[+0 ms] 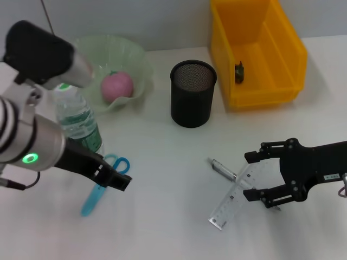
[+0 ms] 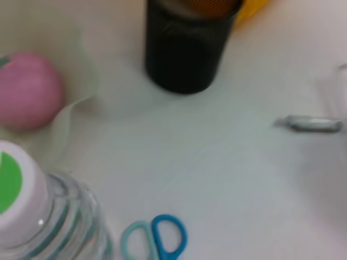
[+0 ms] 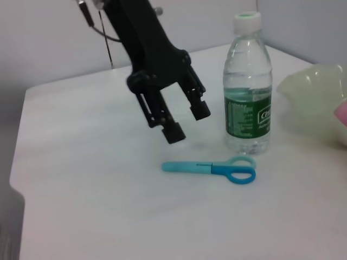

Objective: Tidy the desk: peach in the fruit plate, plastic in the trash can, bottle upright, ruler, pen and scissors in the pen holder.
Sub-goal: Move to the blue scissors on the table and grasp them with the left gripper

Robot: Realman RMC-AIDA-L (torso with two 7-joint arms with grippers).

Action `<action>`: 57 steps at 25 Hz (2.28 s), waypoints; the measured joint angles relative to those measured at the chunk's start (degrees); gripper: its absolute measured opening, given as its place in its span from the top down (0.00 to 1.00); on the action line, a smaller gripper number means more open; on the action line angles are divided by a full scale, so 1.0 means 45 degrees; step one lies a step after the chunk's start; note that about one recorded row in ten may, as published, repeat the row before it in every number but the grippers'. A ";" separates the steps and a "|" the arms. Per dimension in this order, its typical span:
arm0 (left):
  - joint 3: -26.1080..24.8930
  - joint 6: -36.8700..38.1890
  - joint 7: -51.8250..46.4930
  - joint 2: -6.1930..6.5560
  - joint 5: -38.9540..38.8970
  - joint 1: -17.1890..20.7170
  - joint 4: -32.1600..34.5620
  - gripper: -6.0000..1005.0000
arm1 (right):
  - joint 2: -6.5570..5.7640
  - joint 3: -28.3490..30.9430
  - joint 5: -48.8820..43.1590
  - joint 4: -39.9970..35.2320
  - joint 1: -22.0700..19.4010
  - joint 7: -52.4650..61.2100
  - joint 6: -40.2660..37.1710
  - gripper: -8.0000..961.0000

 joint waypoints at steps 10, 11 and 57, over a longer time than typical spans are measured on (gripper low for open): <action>0.0270 0.0234 -0.0360 -0.0087 0.0388 -0.1077 -0.1652 0.23 | -0.0041 0.0236 -0.0135 -0.0165 -0.0029 -0.0154 -0.0029 0.15; 0.0270 0.0234 -0.0360 -0.0087 0.0388 -0.1077 -0.1652 0.23 | -0.0041 0.0236 -0.0135 -0.0165 -0.0029 -0.0154 -0.0029 0.15; 0.1071 -0.1016 -0.0024 -0.0087 0.1443 -0.2086 -0.4992 0.36 | -0.0006 0.0328 -0.0157 -0.0176 0.0094 -0.0187 0.0322 0.15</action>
